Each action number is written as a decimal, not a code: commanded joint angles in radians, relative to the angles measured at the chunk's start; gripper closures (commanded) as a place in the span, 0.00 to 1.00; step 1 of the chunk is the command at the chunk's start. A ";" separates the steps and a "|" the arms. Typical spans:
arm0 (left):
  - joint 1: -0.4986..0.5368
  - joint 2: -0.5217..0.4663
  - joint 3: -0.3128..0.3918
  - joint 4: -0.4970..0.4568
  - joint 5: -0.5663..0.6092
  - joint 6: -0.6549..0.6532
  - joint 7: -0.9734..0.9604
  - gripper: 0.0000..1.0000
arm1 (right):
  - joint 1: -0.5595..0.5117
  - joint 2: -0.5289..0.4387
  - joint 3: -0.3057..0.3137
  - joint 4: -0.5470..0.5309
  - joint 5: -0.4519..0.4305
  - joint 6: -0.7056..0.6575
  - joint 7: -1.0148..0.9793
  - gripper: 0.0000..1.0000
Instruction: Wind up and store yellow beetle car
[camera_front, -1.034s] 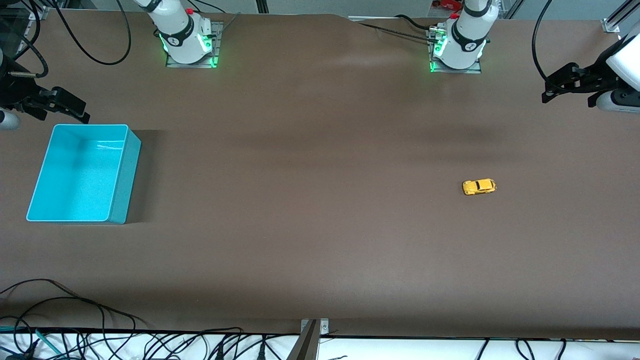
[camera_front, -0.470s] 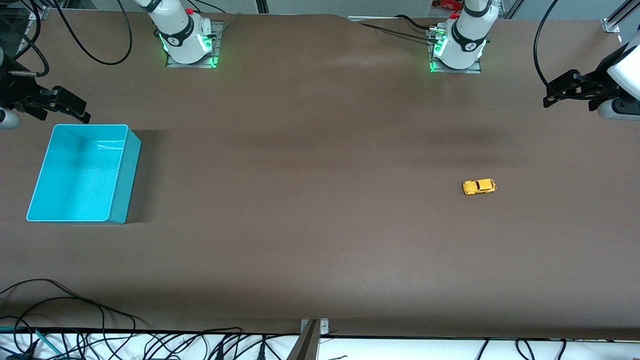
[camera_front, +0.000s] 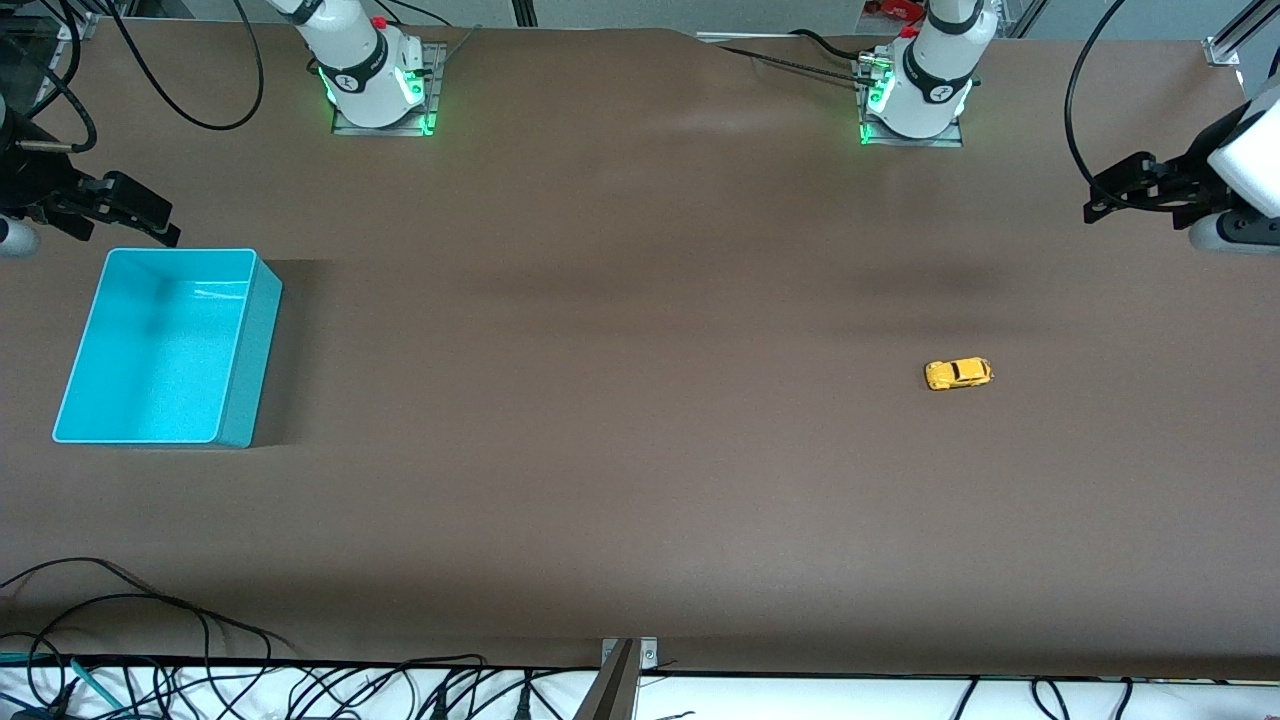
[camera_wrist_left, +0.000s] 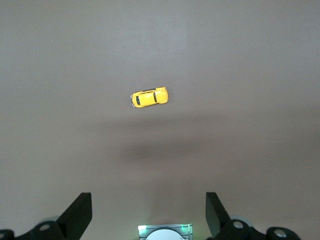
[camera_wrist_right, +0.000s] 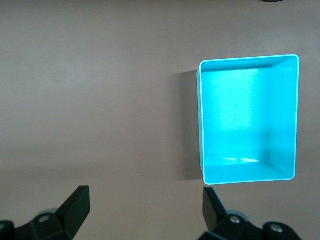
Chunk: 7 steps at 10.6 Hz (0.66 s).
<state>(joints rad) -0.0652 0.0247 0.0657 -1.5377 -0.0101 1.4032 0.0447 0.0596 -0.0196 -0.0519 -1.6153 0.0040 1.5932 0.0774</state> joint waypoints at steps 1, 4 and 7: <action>0.015 0.009 -0.011 0.004 0.006 0.013 0.001 0.00 | 0.003 -0.002 0.001 0.015 -0.012 -0.018 0.005 0.00; 0.044 0.006 -0.009 -0.108 0.005 0.141 0.003 0.00 | 0.003 -0.002 0.000 0.015 -0.012 -0.018 0.005 0.00; 0.048 0.014 -0.006 -0.130 0.019 0.165 0.001 0.00 | 0.002 -0.002 0.001 0.015 -0.012 -0.018 0.005 0.00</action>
<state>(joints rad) -0.0238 0.0517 0.0656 -1.6553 -0.0101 1.5555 0.0451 0.0596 -0.0196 -0.0520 -1.6151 0.0040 1.5932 0.0774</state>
